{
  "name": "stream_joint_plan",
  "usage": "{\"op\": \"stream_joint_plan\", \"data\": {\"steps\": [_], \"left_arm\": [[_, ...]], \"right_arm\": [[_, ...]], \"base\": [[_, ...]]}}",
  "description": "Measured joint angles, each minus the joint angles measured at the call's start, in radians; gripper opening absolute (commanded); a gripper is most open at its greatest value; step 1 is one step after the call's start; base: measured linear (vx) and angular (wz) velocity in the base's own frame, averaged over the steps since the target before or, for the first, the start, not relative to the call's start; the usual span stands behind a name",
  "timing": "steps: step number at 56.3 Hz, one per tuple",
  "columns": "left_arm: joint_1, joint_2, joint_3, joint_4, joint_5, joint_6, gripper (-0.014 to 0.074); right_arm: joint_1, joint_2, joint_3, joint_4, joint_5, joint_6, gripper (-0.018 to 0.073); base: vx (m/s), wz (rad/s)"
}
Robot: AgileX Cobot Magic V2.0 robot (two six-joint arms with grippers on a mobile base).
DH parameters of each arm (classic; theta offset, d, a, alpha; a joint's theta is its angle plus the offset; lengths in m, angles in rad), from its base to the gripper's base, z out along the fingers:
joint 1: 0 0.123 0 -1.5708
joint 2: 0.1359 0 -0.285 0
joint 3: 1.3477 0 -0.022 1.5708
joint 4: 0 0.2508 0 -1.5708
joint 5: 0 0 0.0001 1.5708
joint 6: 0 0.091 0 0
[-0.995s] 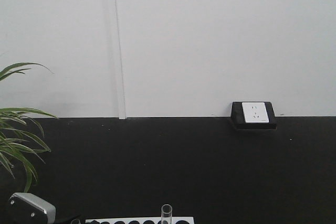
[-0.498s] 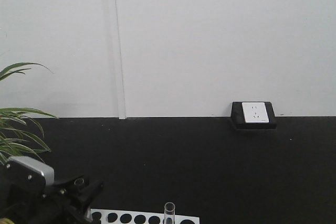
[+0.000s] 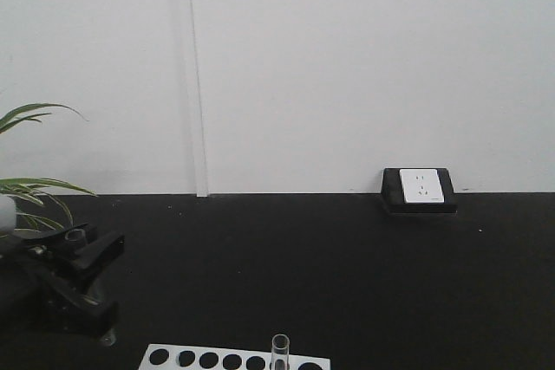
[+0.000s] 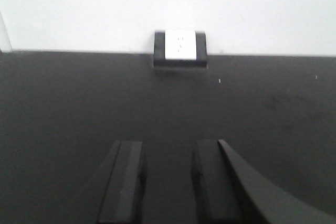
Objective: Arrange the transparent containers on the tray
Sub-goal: 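Grasp another clear glass tube from the rack with the right gripper and lift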
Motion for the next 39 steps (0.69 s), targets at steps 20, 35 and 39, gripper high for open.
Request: {"op": "stream_joint_plan", "data": {"steps": [20, 35, 39], "left_arm": [[0.000, -0.199, -0.003, -0.006, 0.323, 0.000, 0.0111], [0.000, -0.207, -0.003, -0.008, 0.336, 0.000, 0.0111], [0.000, -0.207, -0.003, -0.008, 0.336, 0.000, 0.0111]], "right_arm": [[0.351, 0.167, 0.000, -0.005, -0.084, 0.000, 0.0358], [0.554, 0.422, 0.000, -0.005, -0.242, 0.000, 0.0436], [0.588, 0.490, -0.002, -0.005, -0.319, 0.000, 0.0472]], "base": [[0.00, 0.00], [0.00, 0.00], [0.00, 0.00]]}}
